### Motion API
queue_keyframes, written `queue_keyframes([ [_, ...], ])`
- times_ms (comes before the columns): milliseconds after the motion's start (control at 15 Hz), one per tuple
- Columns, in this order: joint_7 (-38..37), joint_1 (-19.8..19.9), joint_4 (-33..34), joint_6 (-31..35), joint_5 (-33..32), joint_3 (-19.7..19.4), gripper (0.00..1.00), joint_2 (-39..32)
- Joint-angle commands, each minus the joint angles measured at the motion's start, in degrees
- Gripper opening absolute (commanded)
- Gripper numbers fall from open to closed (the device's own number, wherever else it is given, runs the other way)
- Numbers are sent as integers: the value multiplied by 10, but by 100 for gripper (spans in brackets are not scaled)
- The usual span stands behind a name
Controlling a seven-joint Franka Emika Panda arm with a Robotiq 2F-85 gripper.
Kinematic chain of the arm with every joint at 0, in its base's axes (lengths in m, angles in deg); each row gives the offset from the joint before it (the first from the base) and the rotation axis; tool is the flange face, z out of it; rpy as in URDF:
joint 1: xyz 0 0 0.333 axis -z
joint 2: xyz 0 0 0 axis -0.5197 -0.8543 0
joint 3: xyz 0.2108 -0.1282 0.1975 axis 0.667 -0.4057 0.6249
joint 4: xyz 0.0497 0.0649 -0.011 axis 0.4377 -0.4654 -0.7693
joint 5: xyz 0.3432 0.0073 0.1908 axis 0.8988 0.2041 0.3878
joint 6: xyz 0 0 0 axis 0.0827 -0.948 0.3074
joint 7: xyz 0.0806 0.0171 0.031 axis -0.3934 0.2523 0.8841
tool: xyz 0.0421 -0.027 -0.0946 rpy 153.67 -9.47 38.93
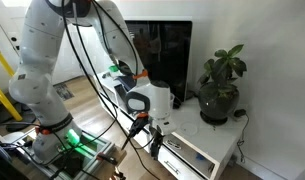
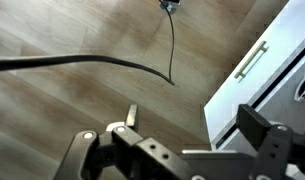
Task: Put the white glasses on the shelf above the drawer on the far right
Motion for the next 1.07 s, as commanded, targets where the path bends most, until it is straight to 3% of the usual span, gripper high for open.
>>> queue_keyframes([
  [0, -13, -26, -53, 24, -76, -32, 100, 72],
  [267, 29, -2, -90, 46, -95, -13, 100, 153],
  [533, 109, 52, -112, 46, -11, 48, 100, 231],
  [600, 60, 18, -81, 39, -46, 17, 100, 170],
  [1000, 92, 43, -100, 39, -22, 40, 100, 216],
])
